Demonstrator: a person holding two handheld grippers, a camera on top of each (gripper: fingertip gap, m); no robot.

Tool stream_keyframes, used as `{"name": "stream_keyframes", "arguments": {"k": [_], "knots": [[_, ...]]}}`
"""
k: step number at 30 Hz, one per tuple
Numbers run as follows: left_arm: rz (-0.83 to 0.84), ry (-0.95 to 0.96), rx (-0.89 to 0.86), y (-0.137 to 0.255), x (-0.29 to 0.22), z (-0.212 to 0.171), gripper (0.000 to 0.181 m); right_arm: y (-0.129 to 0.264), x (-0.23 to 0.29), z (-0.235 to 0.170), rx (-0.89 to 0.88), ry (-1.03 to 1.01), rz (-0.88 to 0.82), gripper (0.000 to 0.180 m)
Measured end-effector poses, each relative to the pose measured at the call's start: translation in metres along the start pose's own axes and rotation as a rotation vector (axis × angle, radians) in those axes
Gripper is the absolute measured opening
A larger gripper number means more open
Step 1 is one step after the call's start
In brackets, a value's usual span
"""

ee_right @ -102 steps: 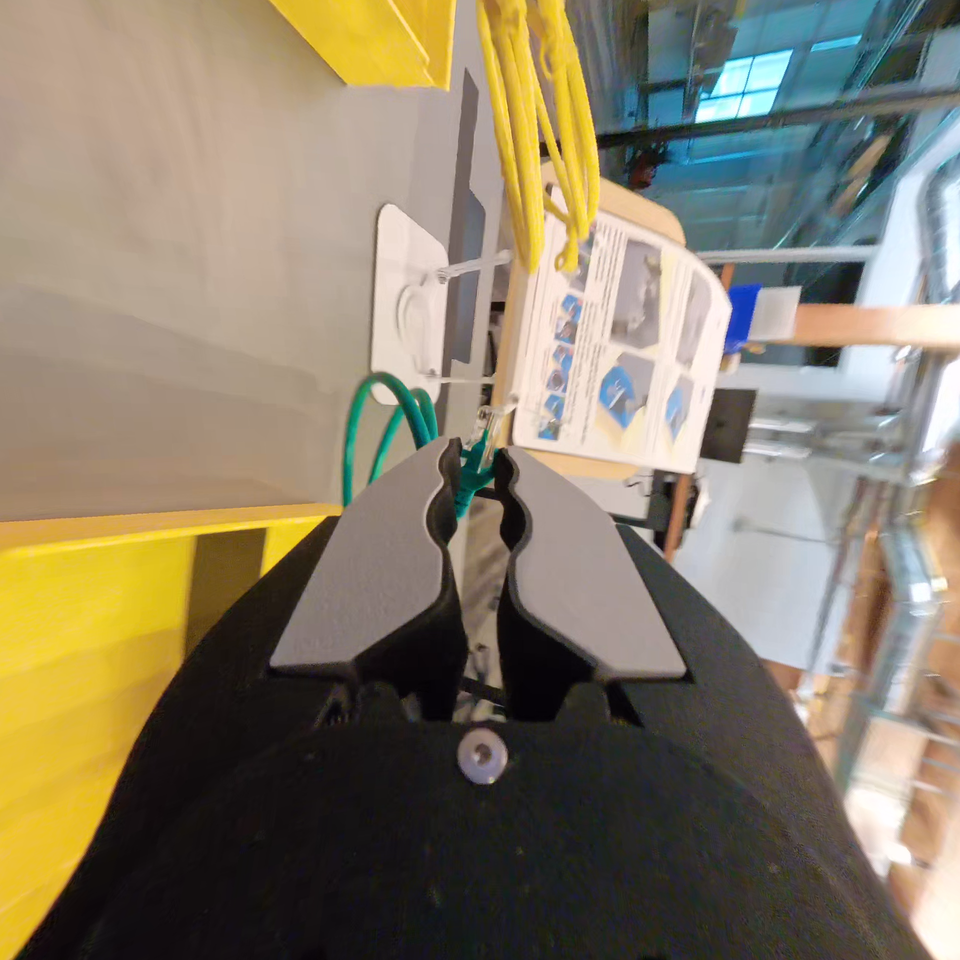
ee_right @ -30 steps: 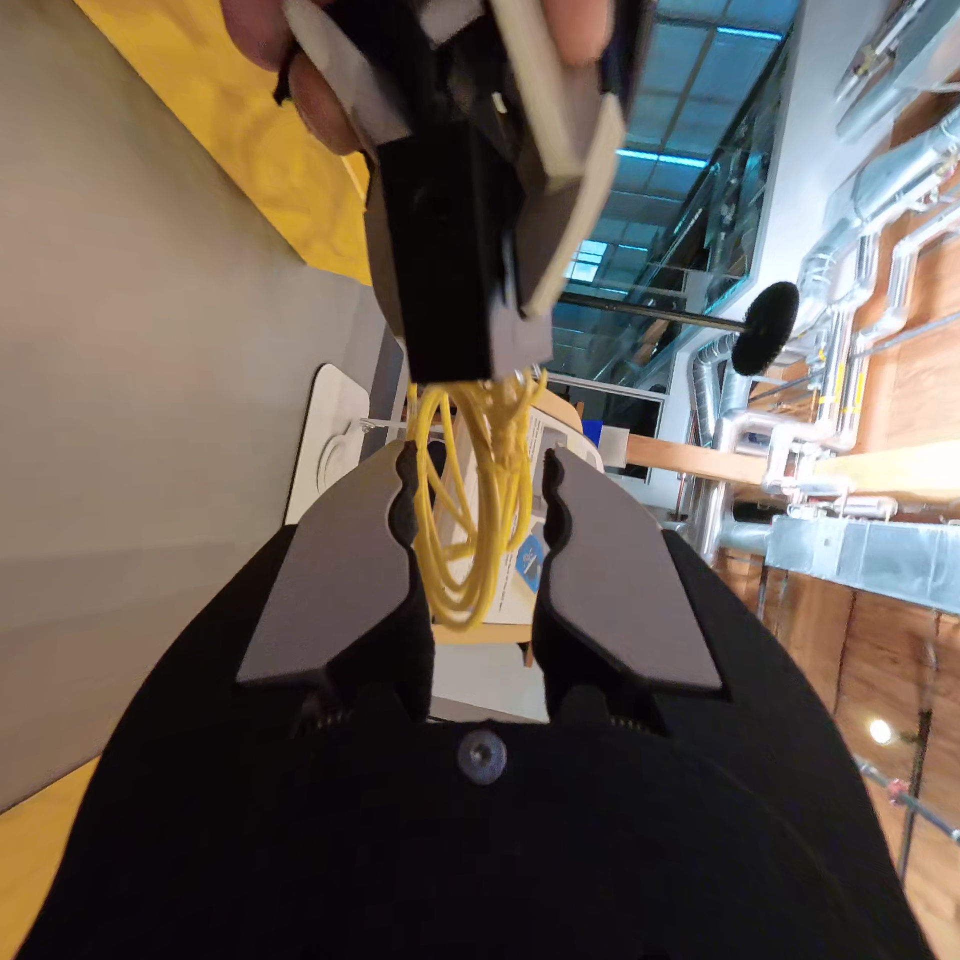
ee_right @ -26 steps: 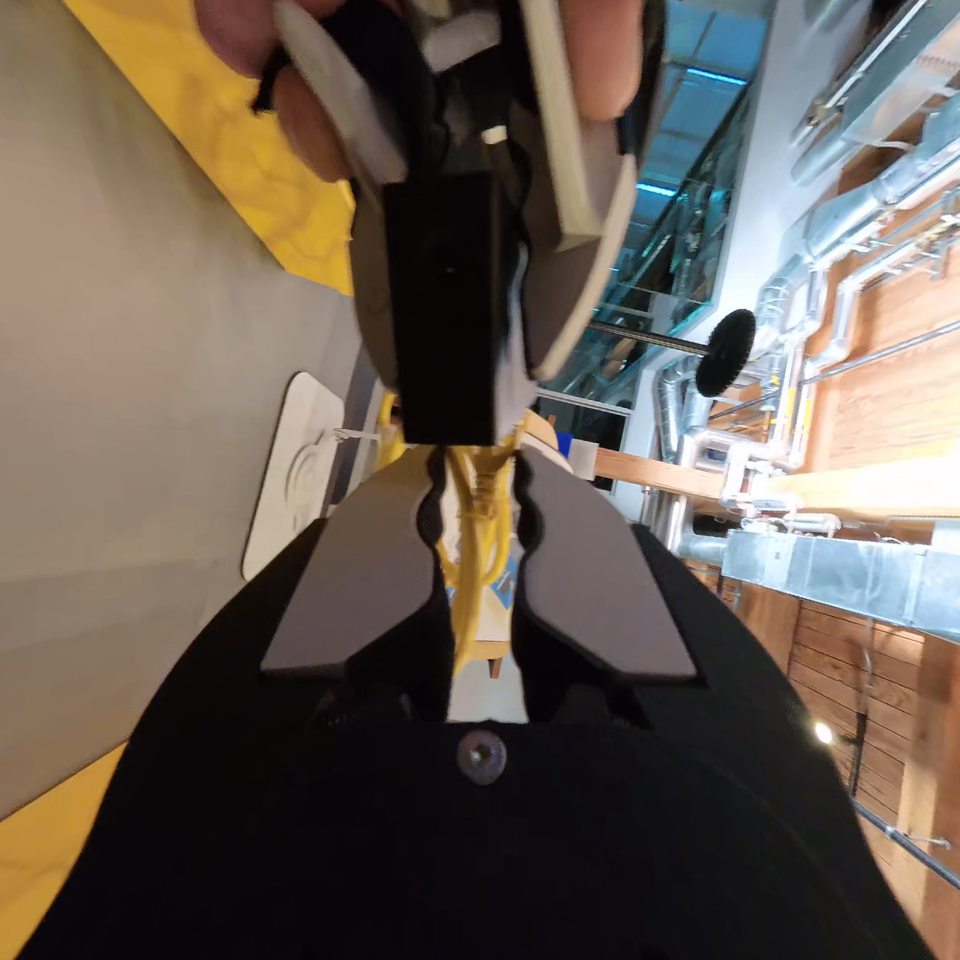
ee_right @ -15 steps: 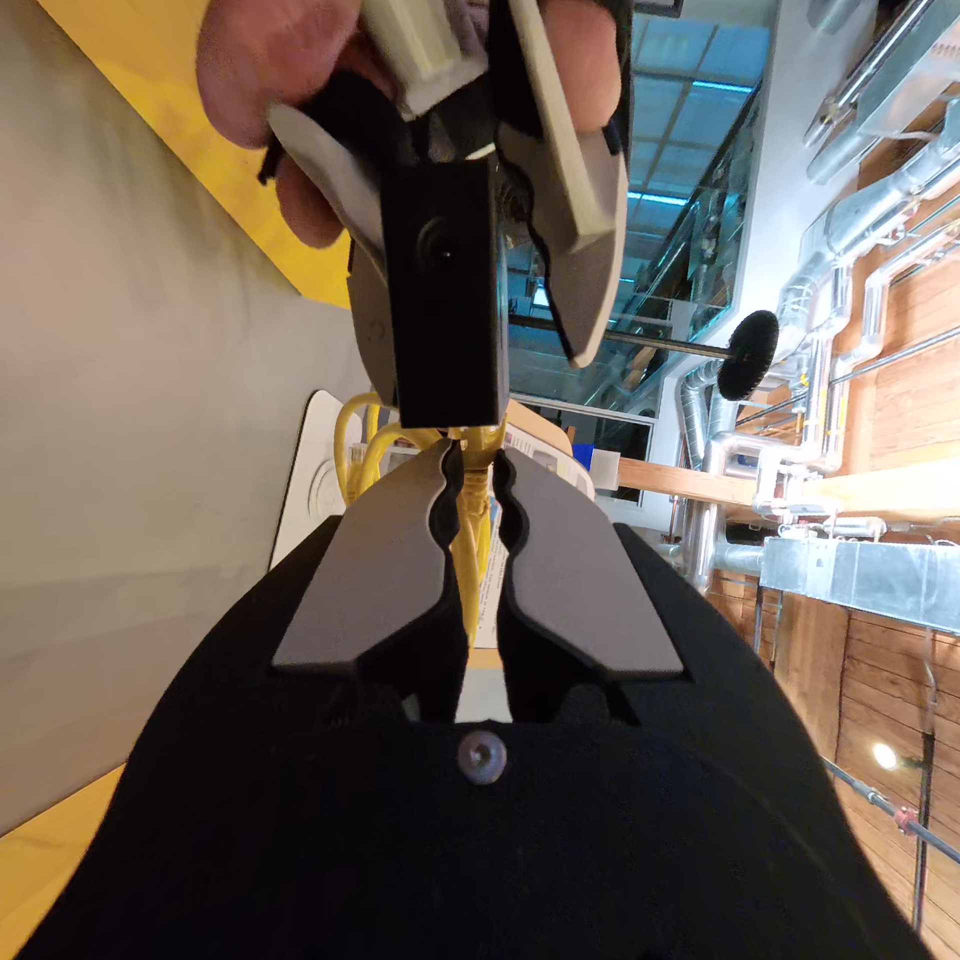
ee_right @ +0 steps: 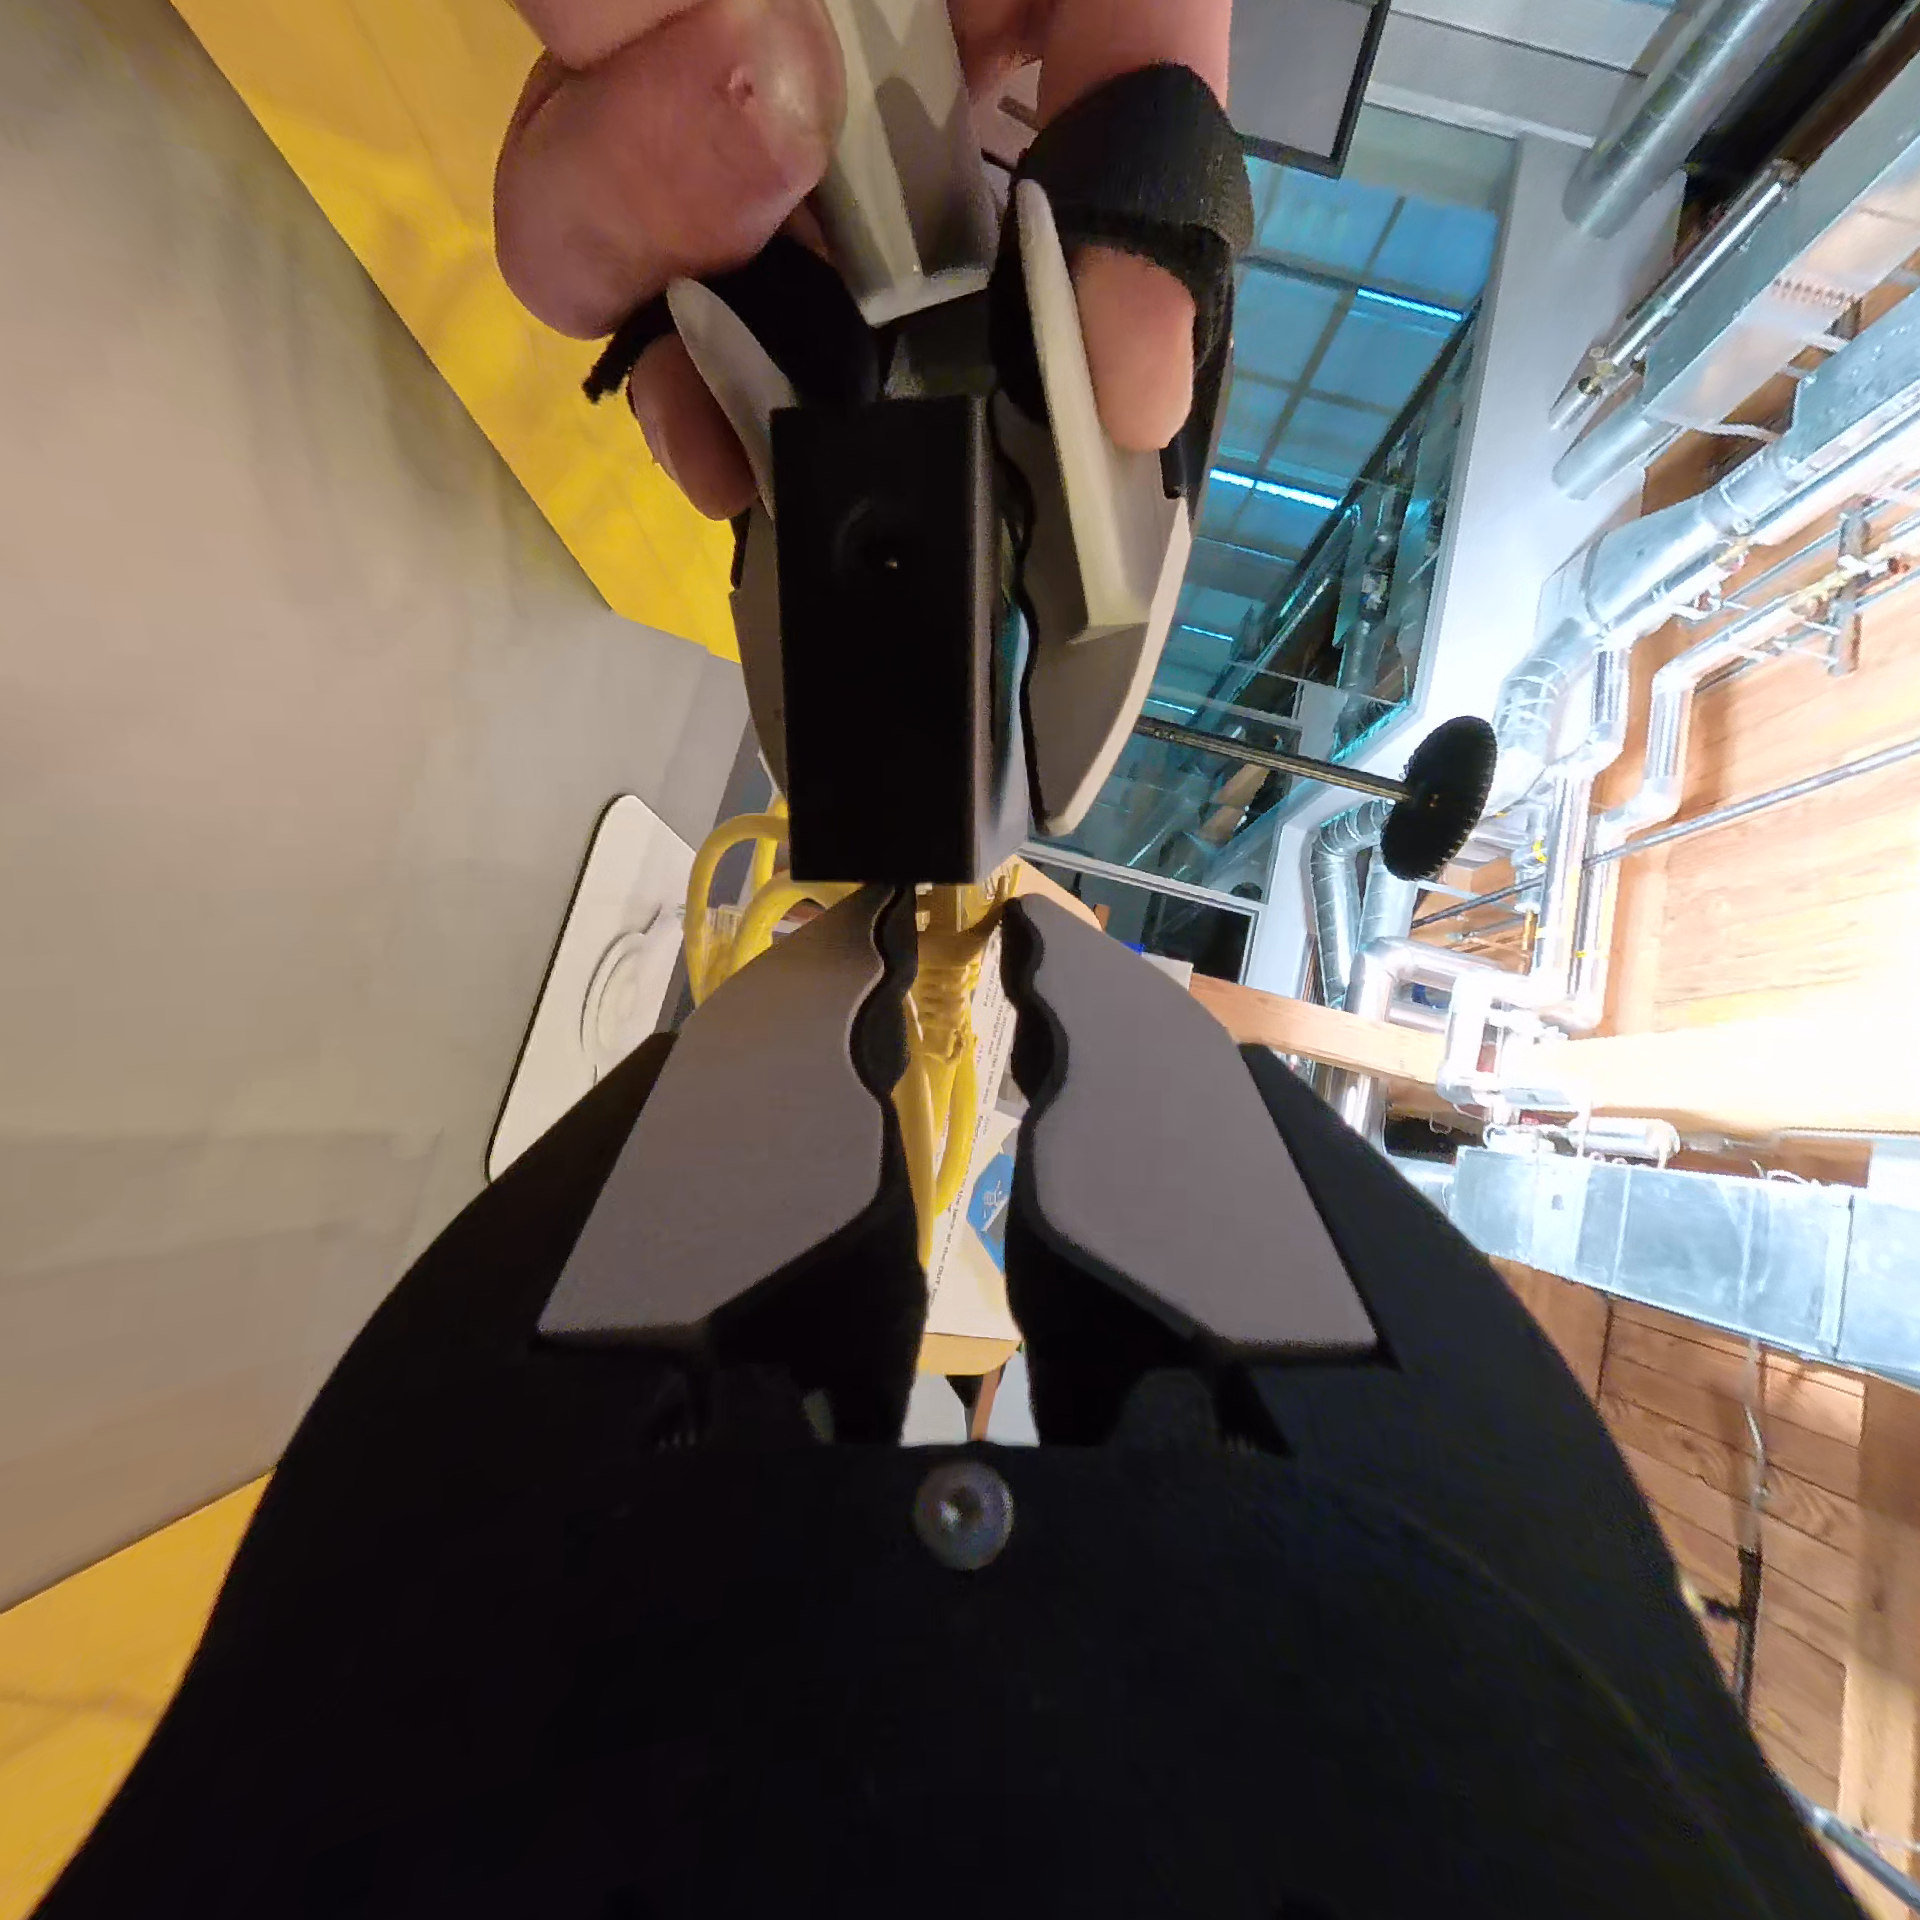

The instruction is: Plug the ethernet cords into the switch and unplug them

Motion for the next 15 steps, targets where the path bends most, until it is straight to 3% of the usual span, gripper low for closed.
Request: {"name": "stream_keyframes", "arguments": {"k": [9, 15], "knots": [[0.021, 0.019, 0.034, -0.0026, 0.0027, -0.0034, 0.032, 0.0007, 0.0034, 0.0033, -0.037, 0.112, 0.074, 0.015], [0.019, 0.038, 0.036, -0.0038, 0.0065, -0.0049, 0.033, 0.0001, 0.0053, 0.0026, -0.036, 0.053, 0.155, 0.013]]}}
Point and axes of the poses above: each gripper's, where its closed fingertips meet, y back along the fingers, z out of its top, x = y × z across the jaws, the point moved 5 cm from there along y, back along the fingers, and after that the axes turned 13 degrees about z, right-handed, at the moved point
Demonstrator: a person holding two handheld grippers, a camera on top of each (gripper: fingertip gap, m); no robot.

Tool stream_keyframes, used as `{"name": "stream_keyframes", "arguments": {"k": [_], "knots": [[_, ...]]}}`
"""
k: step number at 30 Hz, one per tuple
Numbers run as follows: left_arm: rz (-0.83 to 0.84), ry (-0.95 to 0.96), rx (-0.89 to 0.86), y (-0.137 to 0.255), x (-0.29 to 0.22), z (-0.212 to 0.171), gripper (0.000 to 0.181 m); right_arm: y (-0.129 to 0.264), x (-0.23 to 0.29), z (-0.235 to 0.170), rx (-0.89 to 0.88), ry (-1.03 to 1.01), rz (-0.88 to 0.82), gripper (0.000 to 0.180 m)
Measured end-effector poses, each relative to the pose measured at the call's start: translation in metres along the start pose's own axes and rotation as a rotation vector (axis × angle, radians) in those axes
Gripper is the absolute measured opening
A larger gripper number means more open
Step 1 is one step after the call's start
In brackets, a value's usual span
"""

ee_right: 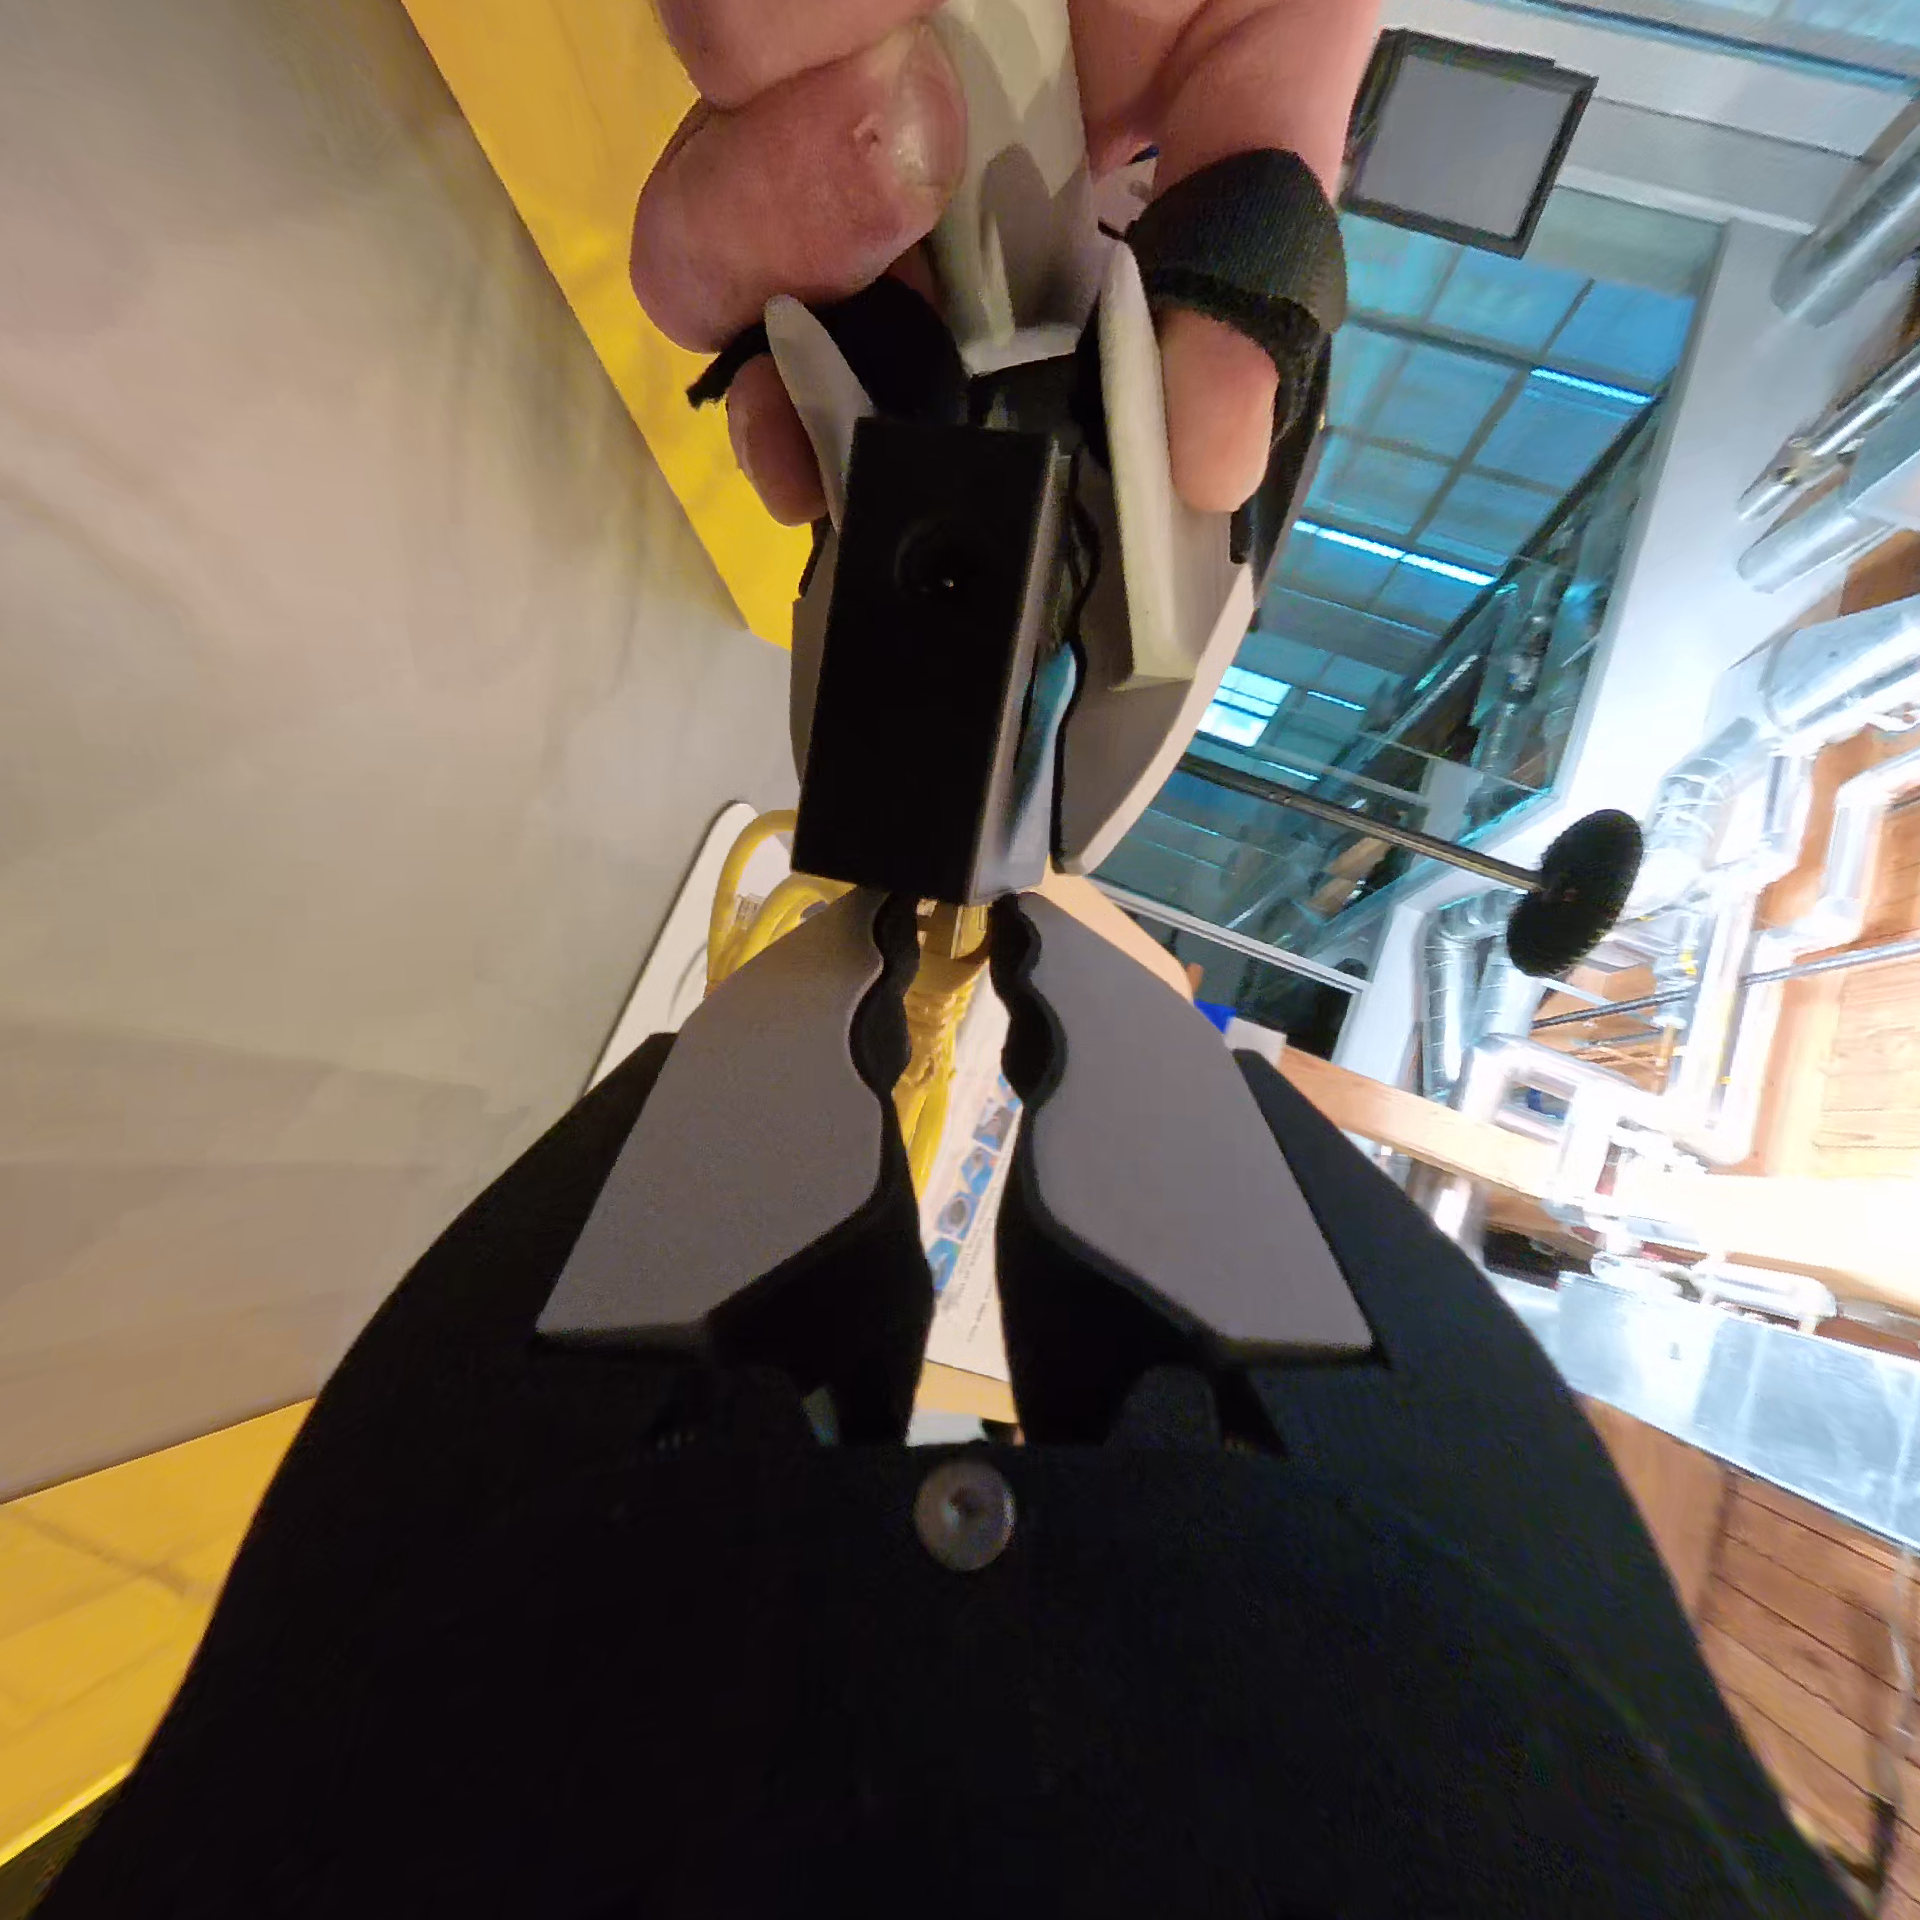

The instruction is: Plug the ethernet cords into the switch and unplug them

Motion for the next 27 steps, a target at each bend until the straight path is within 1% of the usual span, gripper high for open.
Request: {"name": "stream_keyframes", "arguments": {"k": [5, 8, 11, 14, 17, 20, 24, 27], "knots": [[-0.012, 0.013, 0.006, -0.002, 0.001, -0.001, 0.035, 0.001, 0.000, -0.001, -0.020, -0.088, 0.080, 0.013], [-0.050, 0.028, 0.007, -0.004, -0.001, -0.002, 0.034, 0.005, -0.001, -0.005, -0.169, -0.246, 0.135, 0.013], [-0.020, -0.002, 0.021, -0.004, -0.002, -0.003, 0.033, 0.006, 0.001, -0.005, -0.179, -0.196, 0.064, 0.013], [-0.050, 0.013, 0.017, -0.004, -0.003, -0.003, 0.033, 0.009, 0.002, -0.004, -0.127, -0.081, -0.004, 0.015], [-0.047, 0.005, 0.014, -0.004, -0.004, -0.002, 0.032, 0.013, 0.003, -0.004, -0.089, -0.022, -0.025, 0.017], [-0.045, 0.008, 0.016, -0.005, -0.003, -0.003, 0.031, 0.015, 0.004, -0.003, -0.058, 0.047, -0.044, 0.016], [-0.033, 0.022, 0.018, -0.005, 0.000, -0.004, 0.031, 0.013, 0.007, -0.001, 0.001, 0.132, -0.026, 0.014], [-0.010, 0.035, 0.029, -0.006, 0.006, -0.006, 0.032, 0.010, 0.012, 0.001, 0.028, 0.154, 0.035, 0.013]]}}
Point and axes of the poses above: each gripper's, where its closed fingertips meet, y back along the fingers, z out of its top, x = y × z across the jaws, the point moved 5 cm from there along y, back along the fingers, and after that the axes turned 13 degrees about z, right-handed, at the moved point
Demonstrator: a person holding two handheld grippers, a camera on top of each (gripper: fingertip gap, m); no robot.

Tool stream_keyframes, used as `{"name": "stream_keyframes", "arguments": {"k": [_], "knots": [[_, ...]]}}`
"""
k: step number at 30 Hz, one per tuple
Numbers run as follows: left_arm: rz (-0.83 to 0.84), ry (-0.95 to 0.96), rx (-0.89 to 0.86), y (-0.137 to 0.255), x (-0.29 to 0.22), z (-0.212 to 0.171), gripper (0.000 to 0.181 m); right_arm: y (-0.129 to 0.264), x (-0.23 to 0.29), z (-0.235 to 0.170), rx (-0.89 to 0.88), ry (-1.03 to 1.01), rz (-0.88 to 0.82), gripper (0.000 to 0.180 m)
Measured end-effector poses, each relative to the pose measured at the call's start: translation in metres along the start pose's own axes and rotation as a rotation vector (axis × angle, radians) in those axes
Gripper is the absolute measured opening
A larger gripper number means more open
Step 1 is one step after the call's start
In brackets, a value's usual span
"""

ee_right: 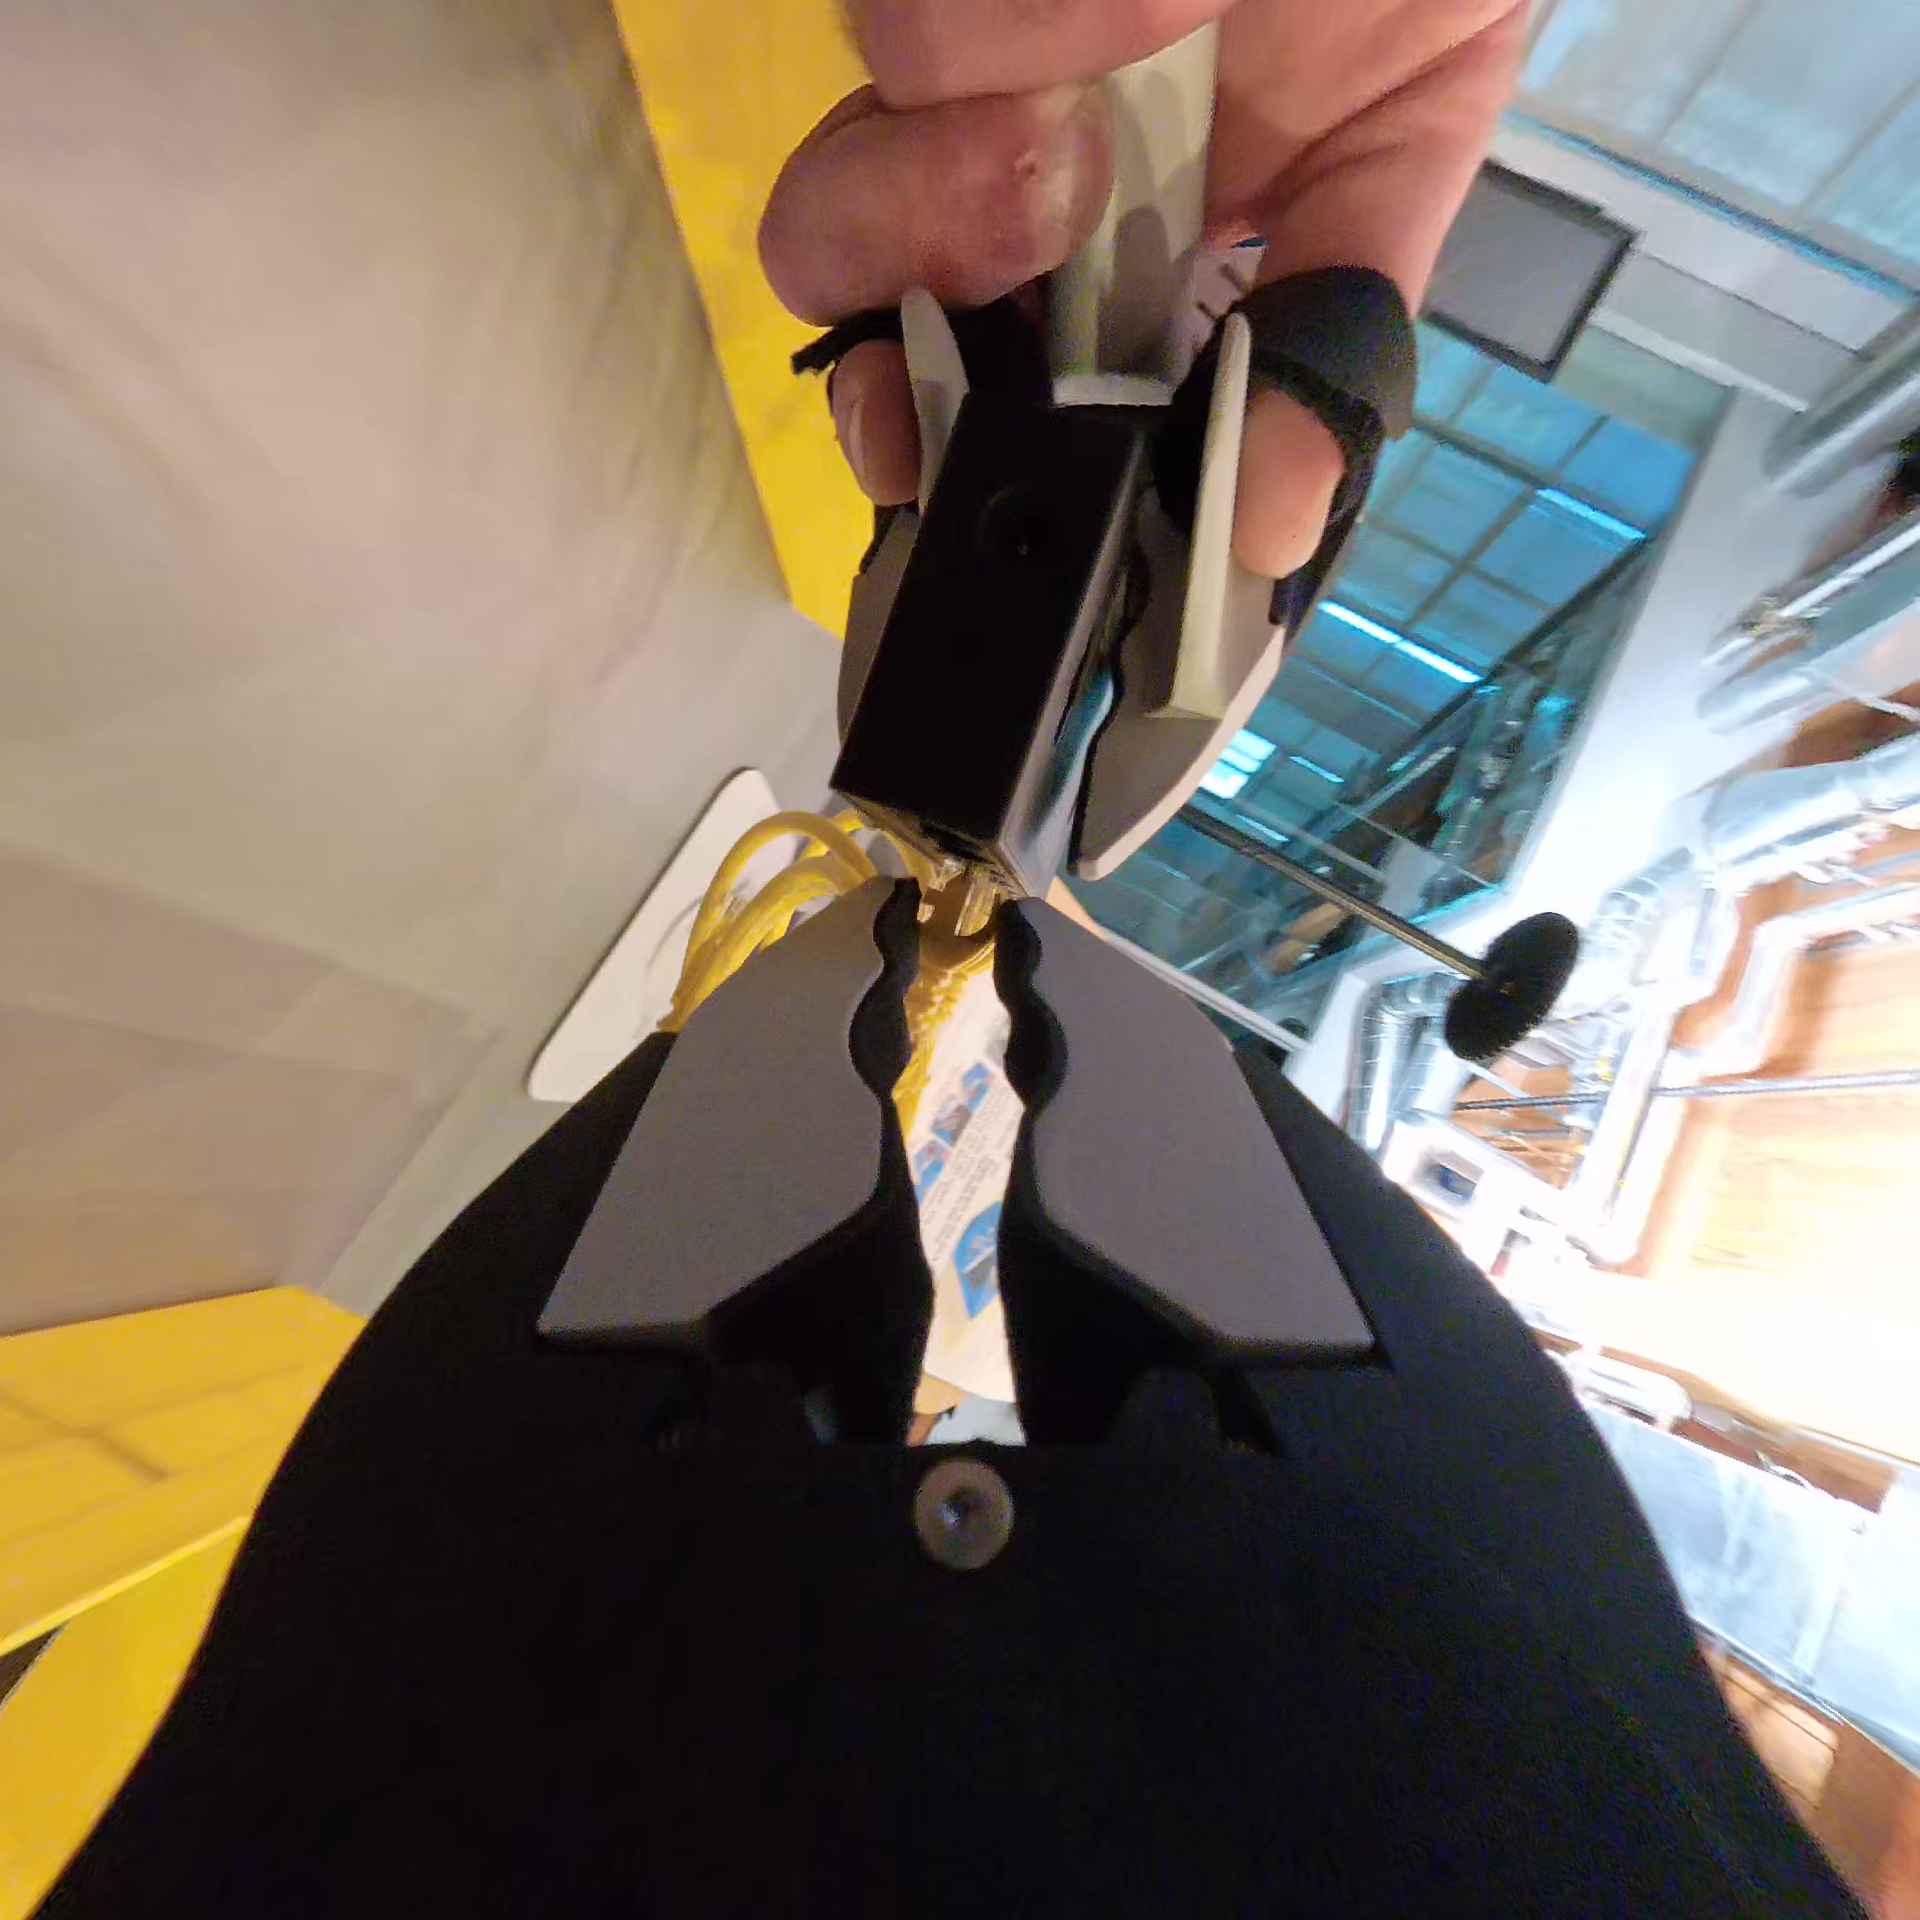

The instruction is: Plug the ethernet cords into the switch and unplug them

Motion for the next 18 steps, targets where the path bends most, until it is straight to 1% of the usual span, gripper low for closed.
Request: {"name": "stream_keyframes", "arguments": {"k": [3, 8, 11, 14, 17, 18], "knots": [[0.002, 0.023, 0.007, -0.0025, 0.0046, -0.0025, 0.032, -0.0013, 0.0037, 0.0017, 0.009, 0.011, 0.077, 0.012], [0.020, 0.031, 0.011, -0.0035, 0.0098, -0.0034, 0.032, -0.0038, 0.0075, 0.0055, 0.047, 0.065, 0.149, 0.011], [0.008, 0.036, 0.002, -0.0034, 0.0104, -0.0027, 0.032, -0.0044, 0.0057, 0.0045, 0.041, 0.062, 0.193, 0.011], [-0.005, 0.042, -0.012, -0.0032, 0.0113, -0.0012, 0.032, -0.0062, 0.0043, 0.0012, 0.016, 0.021, 0.216, 0.012], [-0.015, 0.012, -0.023, -0.0026, 0.0067, -0.0004, 0.032, -0.0033, 0.0006, -0.0013, 0.019, 0.013, 0.191, 0.012], [-0.013, 0.011, -0.035, -0.0002, 0.0075, 0.0011, 0.031, -0.0023, 0.0015, -0.0040, 0.044, 0.027, 0.194, 0.012]]}}
Point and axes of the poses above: each gripper's, where its closed fingertips meet, y back along the fingers, z out of its top, x = y × z across the jaws, the point moved 5 cm from there along y, back along the fingers, and after that the axes turned 13 degrees about z, right-handed, at the moved point
